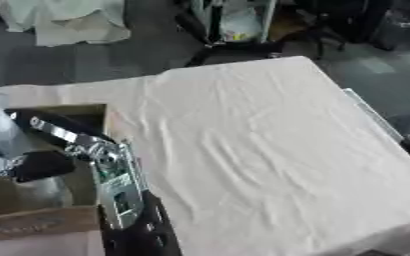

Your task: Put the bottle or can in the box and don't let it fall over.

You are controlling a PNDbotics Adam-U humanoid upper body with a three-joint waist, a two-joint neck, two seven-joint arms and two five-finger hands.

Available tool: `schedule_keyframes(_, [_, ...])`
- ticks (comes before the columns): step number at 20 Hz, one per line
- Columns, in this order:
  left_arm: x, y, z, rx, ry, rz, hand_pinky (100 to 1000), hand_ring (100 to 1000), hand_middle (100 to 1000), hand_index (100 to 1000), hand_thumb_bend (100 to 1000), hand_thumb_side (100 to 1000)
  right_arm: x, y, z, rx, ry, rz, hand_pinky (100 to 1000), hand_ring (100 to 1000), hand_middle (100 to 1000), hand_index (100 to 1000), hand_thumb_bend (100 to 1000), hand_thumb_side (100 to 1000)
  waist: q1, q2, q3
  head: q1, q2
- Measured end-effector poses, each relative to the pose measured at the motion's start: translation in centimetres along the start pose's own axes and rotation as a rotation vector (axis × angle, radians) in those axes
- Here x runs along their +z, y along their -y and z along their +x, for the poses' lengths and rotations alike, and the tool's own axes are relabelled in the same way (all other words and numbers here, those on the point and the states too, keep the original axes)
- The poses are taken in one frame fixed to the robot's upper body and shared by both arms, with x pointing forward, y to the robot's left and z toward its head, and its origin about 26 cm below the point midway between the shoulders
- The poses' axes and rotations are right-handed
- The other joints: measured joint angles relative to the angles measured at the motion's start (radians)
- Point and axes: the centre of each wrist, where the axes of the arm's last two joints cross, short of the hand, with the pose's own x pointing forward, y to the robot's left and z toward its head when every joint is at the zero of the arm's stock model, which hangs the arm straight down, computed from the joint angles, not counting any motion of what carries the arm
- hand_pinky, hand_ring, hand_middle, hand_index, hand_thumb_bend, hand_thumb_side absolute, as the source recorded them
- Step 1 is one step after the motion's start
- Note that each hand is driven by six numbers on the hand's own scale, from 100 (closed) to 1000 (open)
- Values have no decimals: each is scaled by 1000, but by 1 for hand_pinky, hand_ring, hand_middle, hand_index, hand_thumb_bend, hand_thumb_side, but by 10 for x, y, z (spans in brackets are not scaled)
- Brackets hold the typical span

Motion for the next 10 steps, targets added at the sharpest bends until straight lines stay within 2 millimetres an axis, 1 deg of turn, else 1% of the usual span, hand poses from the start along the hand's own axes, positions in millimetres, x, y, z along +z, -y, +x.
schedule_keyframes(3, [1, 0, -1, -2, -4, 3, 1000, 1000, 1000, 774, 132, 835, 1, 3, 0, 12, -2, -2, 1000, 1000, 1000, 1000, 100, 470, -1, -2, -5, 5, 6])
schedule_keyframes(10, [6, -4, -2, -15, -17, 16, 1000, 1000, 1000, 774, 130, 839, 5, 26, -2, 46, -10, -48, 1000, 1000, 1000, 1000, 100, 470, -2, -6, -18, 14, 16])
